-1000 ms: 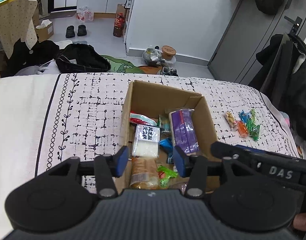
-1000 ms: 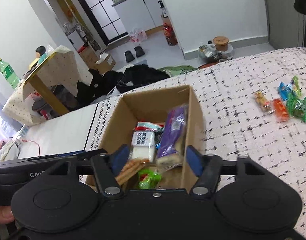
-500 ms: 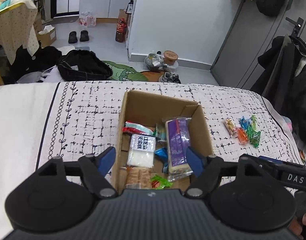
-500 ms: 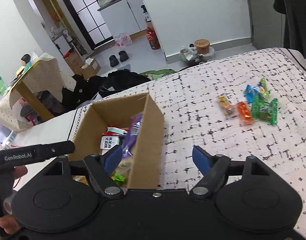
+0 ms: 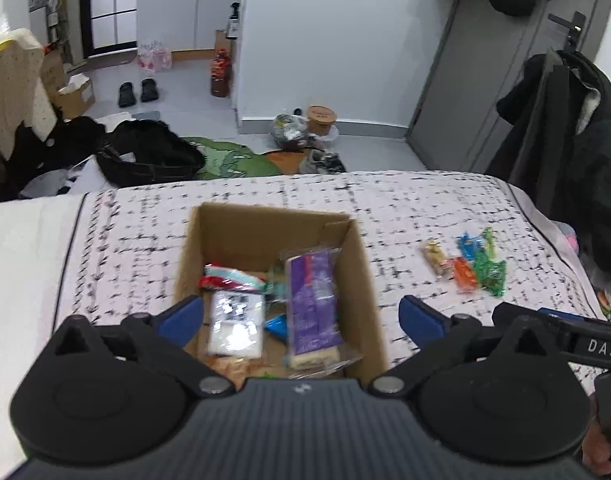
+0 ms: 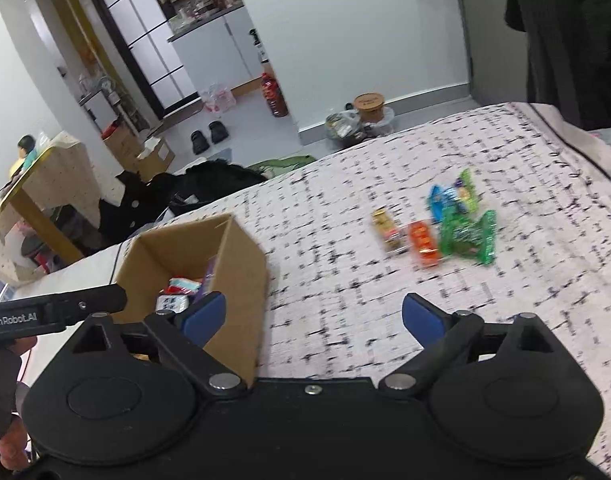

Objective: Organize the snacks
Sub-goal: 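Move both grippers back from the box toward the last snacks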

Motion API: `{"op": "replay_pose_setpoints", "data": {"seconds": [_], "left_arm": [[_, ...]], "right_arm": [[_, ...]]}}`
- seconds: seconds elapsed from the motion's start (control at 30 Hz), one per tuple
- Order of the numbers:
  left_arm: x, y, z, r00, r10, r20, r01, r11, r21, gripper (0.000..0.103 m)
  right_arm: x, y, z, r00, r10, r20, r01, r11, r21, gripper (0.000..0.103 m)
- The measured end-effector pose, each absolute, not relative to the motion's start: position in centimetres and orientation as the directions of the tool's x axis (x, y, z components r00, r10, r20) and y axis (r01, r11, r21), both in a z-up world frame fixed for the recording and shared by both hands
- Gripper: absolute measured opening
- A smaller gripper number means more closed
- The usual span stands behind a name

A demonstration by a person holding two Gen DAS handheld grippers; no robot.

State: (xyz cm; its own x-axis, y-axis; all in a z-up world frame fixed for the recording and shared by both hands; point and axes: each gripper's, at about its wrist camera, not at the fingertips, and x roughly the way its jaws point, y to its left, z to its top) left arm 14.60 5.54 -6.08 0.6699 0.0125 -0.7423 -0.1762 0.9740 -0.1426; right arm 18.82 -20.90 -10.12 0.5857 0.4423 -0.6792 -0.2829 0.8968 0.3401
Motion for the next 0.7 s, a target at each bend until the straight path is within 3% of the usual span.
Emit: {"op": "replay_pose_setpoints", "data": {"seconds": [0.2, 0.7], "left_arm": [[15.8, 2.7, -6.0, 0.677, -0.019, -0.736, -0.11, 0.986, -0.127, 0.103], [19.7, -3.0, -6.8, 0.668, -0.081, -0.74, -0.008, 0.993, -0.116, 0.103]], "right_arm": [[19.6, -23.3, -10.2, 0.61, 0.4, -0.685, -0.245, 0.916, 0.316, 0.103], [21.8, -28.1, -11.4, 0.625, 0.349, -0.698, -0.177, 0.934, 0.309, 0.103]]}}
